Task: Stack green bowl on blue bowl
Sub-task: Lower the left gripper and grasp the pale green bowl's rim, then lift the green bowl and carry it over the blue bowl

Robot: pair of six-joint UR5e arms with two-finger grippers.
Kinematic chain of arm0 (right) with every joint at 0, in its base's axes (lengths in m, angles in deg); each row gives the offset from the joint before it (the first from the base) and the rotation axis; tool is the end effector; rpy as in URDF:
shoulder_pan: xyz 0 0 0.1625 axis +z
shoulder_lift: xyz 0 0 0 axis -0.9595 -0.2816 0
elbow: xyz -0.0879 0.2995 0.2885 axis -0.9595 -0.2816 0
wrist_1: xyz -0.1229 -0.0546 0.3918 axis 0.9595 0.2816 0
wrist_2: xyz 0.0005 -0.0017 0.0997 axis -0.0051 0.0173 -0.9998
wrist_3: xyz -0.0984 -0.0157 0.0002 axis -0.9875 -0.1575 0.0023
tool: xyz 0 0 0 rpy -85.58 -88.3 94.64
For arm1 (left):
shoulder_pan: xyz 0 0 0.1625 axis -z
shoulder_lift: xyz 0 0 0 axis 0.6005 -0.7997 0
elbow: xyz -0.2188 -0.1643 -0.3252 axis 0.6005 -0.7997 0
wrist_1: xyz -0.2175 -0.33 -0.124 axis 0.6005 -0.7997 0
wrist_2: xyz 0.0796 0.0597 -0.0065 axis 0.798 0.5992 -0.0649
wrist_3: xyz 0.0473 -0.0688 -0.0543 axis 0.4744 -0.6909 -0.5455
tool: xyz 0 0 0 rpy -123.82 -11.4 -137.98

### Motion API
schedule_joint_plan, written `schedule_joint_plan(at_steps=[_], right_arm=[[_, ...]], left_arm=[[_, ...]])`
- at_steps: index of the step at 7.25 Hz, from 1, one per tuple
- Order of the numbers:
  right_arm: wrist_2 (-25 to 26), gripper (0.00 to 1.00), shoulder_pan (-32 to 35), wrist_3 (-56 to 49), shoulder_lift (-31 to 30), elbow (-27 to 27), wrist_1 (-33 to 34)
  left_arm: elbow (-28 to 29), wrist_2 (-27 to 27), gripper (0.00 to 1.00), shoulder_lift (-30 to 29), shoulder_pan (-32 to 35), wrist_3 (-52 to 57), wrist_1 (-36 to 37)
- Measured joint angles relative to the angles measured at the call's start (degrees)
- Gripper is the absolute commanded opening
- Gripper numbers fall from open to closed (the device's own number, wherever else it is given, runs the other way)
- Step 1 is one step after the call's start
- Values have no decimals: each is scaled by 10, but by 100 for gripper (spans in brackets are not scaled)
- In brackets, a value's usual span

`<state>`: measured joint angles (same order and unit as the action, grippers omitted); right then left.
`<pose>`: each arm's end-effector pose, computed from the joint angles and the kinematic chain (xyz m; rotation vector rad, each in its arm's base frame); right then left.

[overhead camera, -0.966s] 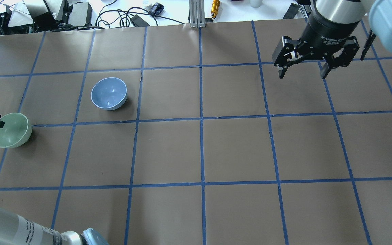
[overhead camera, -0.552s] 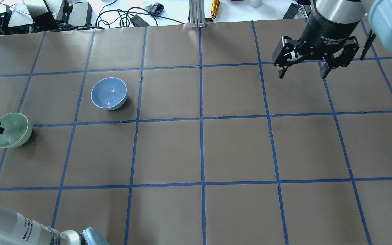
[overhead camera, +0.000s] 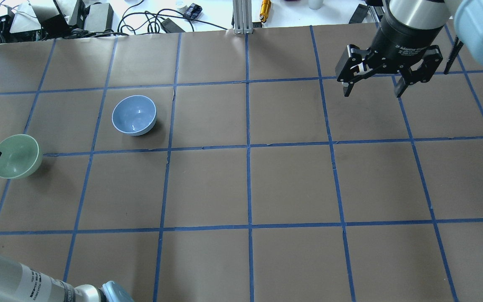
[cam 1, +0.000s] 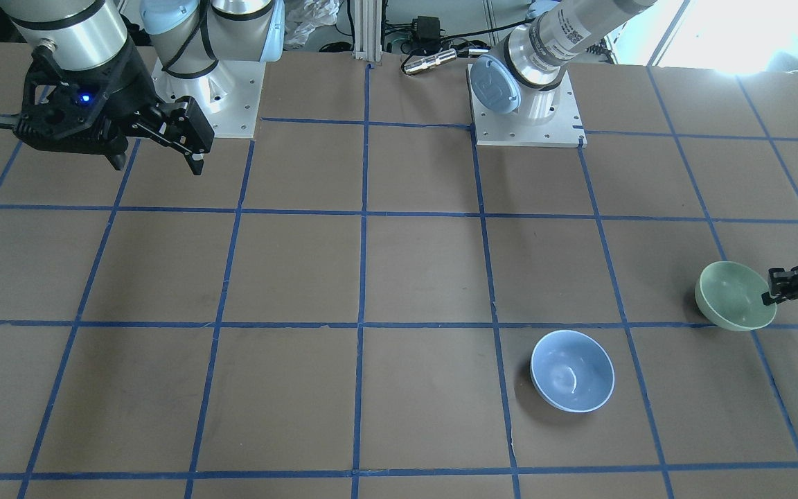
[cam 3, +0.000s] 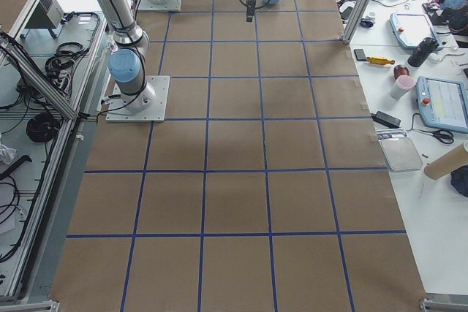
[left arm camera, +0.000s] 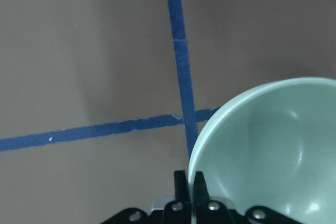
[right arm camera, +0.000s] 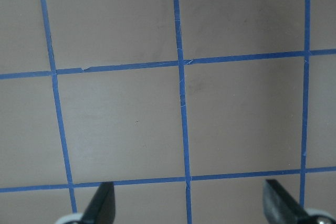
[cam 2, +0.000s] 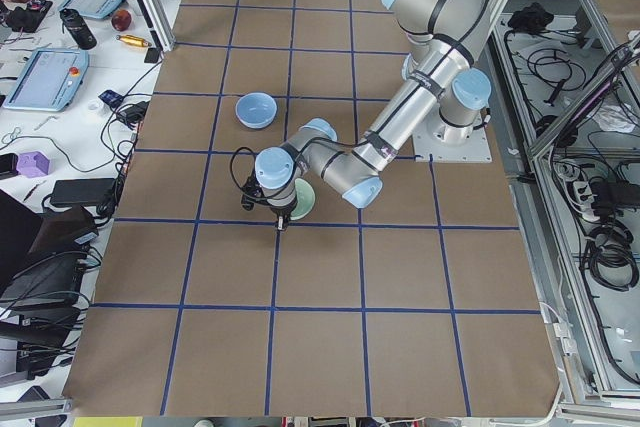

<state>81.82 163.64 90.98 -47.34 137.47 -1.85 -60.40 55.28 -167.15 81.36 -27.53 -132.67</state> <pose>0.1348 -0.4892 0.5031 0.1013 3.1249 0.0267 0.3542 -0.5382 0.2434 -0.2055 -3.0644 -0.0367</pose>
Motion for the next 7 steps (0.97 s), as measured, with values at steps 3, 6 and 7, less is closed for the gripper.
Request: schedule_joint_plan(at_steps=[3, 6, 7], right_arm=[[0, 100, 0, 0, 0, 0, 0], [0, 100, 0, 0, 0, 0, 0], [0, 100, 0, 0, 0, 0, 0]], left_arm=[[39, -10, 0, 45, 118, -117, -90], [58, -75, 0, 52, 231, -313, -109], [61, -79, 0, 49, 256, -355, -104]])
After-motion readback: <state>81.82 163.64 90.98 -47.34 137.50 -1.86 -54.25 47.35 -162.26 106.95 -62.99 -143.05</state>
